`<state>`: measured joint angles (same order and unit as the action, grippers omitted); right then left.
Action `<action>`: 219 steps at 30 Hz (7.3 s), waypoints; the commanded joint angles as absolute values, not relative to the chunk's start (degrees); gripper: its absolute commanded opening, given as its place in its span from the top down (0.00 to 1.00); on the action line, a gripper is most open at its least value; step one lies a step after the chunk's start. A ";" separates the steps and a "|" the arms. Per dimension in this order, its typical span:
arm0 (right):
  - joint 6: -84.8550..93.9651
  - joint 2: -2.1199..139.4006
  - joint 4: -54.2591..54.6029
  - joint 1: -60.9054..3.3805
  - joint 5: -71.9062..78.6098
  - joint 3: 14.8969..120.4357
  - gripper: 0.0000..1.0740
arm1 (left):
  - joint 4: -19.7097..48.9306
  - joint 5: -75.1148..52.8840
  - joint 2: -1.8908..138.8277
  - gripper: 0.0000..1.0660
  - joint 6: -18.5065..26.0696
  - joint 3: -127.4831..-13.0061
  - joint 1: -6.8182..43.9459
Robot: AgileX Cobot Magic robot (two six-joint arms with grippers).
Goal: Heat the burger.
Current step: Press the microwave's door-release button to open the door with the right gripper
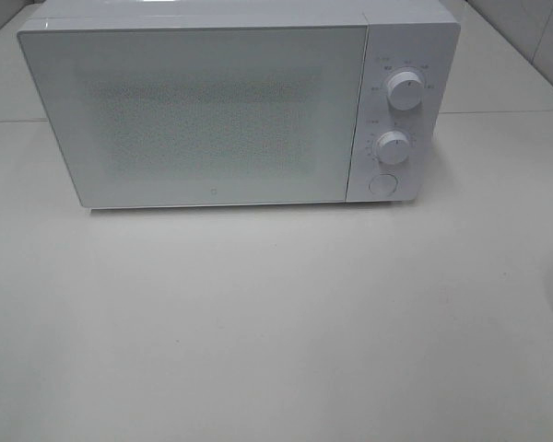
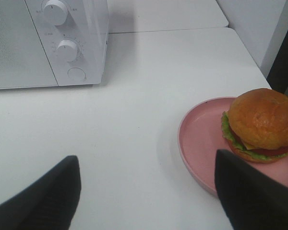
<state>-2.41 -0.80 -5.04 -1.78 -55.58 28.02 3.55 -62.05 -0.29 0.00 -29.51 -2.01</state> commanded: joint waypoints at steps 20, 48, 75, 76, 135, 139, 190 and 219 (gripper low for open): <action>-1.60 -1.89 -4.81 -1.95 -55.12 27.96 0.29 | 3.61 -61.36 -1.20 0.04 0.00 -29.51 -2.01; 0.46 27.73 -3.95 -1.95 13.69 16.39 1.00 | 3.61 -61.36 -1.20 0.04 0.00 -29.51 -2.01; -19.60 85.71 -4.13 -2.12 62.11 15.01 1.00 | 3.61 -61.36 -1.20 0.04 0.00 -29.51 -2.01; -25.73 87.32 -4.24 -2.12 61.99 15.01 1.00 | 3.61 -61.36 -1.20 0.04 0.00 -29.51 -2.01; -82.56 119.23 10.03 -20.80 50.71 41.37 0.98 | 3.61 -61.36 -1.20 0.04 0.00 -29.51 -2.01; -82.28 119.23 10.03 -20.80 49.90 42.63 0.98 | 3.61 -61.36 -1.20 0.04 0.00 -29.51 -2.01; -82.05 120.38 11.92 -20.57 58.50 48.64 0.98 | 3.61 -61.36 -1.20 0.04 0.00 -29.51 -2.01; -82.51 118.54 11.75 -20.74 51.74 47.90 0.98 | 3.61 -61.36 -1.20 0.04 0.00 -29.51 -2.01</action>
<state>-82.74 120.72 13.06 -21.31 45.15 46.58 3.55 -62.05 -0.29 0.00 -29.51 -2.01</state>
